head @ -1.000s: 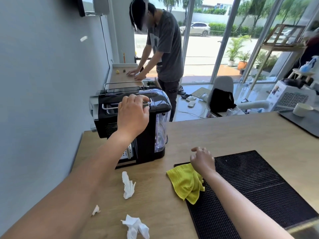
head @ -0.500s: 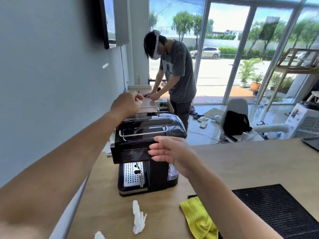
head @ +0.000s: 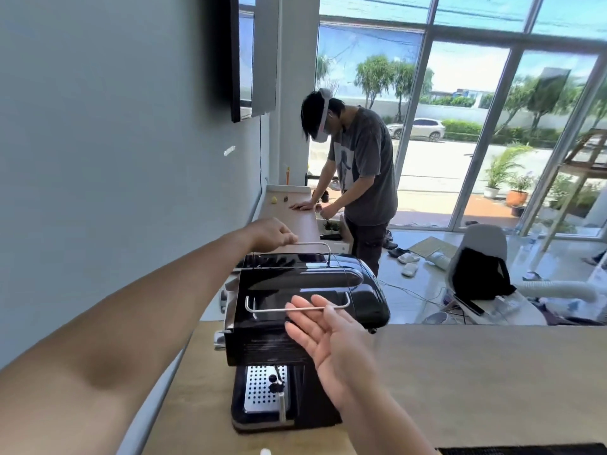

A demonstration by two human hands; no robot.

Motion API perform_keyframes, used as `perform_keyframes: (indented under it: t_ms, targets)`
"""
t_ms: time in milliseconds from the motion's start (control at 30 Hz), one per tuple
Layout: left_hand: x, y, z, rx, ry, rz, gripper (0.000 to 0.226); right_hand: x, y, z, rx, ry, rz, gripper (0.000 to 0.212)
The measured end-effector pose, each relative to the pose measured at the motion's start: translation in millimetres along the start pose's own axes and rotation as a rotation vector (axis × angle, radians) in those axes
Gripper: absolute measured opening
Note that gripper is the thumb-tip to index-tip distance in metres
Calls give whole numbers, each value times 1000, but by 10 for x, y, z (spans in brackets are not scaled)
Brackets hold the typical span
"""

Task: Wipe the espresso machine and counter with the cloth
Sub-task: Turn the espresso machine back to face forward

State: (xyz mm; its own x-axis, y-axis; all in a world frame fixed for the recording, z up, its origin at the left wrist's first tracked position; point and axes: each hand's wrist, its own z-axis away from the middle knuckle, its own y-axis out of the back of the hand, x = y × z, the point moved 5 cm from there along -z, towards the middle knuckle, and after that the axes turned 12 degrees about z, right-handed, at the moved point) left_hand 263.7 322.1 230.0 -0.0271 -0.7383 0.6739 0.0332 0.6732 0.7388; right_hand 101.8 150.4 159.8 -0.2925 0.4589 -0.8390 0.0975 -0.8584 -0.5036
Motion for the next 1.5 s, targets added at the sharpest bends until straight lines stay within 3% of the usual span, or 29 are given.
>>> perform_keyframes:
  t_ms: [100,400,633,833,1000,1133,1300,1500]
  targets:
    - [-14,-103,-120,-65,7,5,25,-16,9,0,-10,35,48,31]
    - [1,-59,-178,-48,-24,93,16,-180,71,-68,-67,42,123,29]
    - [-117,21,-118,35,149,184,17,-609,298,-438,-68,14,234,28]
    - [-206,121,66,37,342,313,16,-927,415,-778,-13,-42,454,30]
    - [-219,102,269,18,390,446,11,-1076,462,-1064,36,-56,647,24]
    - [-262,19,352,14,435,571,19,-1108,534,-1326,97,-70,768,18]
    - [-331,-111,436,31,505,726,26,-1094,618,-1541,164,-63,861,14]
    - [-348,-144,488,25,499,735,25,-1098,614,-1597,204,-14,857,14]
